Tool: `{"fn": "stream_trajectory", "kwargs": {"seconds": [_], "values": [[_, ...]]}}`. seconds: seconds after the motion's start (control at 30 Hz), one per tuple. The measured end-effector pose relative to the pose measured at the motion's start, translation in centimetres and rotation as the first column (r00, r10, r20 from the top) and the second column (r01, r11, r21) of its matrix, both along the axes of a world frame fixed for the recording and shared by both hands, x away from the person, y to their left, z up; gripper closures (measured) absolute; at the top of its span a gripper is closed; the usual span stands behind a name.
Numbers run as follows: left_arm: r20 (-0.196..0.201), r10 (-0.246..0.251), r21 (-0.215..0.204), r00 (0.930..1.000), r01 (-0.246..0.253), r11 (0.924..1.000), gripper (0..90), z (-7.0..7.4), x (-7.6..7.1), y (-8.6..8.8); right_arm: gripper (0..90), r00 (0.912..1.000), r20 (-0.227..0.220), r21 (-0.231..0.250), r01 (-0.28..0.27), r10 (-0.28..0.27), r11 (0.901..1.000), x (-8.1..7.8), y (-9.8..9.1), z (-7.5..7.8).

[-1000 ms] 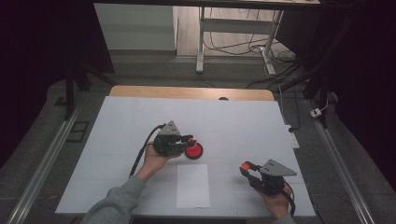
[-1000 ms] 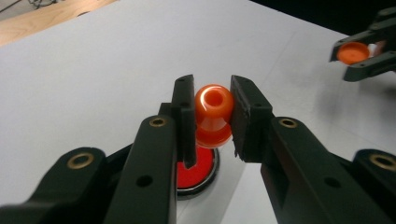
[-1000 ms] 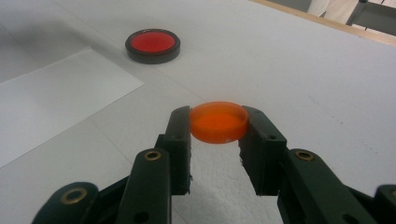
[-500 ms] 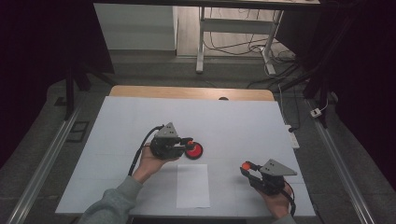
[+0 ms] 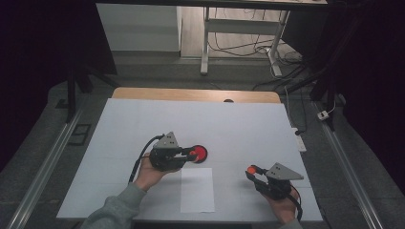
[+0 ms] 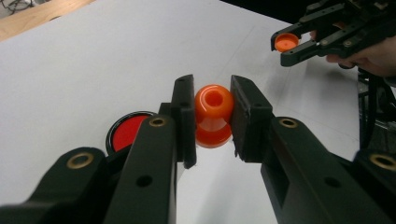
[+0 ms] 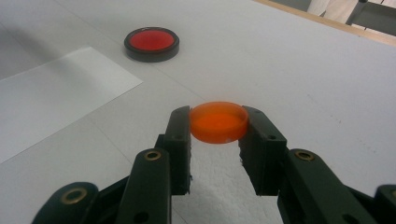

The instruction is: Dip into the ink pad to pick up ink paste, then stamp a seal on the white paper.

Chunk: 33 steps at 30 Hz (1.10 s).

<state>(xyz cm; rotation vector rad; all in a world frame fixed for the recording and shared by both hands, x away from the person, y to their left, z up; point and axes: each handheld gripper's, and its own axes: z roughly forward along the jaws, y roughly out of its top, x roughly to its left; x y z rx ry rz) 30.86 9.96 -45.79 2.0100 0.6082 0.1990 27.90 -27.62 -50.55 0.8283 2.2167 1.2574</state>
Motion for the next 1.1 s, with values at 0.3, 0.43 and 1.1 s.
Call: {"fn": "stream_trajectory", "kwargs": {"seconds": [0.3,0.43,1.1], "values": [[-0.012,-0.006,0.002,0.9999,0.007,1.0000,72.0,-0.2,-0.6,0.3,64.4,1.0000,-0.001,0.003,0.000,0.000,1.0000,0.1,0.1,0.0],[-0.020,0.002,-0.001,0.9998,-0.002,1.0000,72.0,-0.5,-0.6,0.4,64.5,1.0000,-0.001,-0.003,-0.003,0.003,1.0000,0.1,0.1,-0.1],[-0.032,-0.023,0.007,0.9992,0.023,0.9997,71.9,-0.8,-1.6,-0.1,64.5,1.0000,-0.007,-0.003,0.000,0.000,1.0000,0.1,0.0,-0.2]]}}
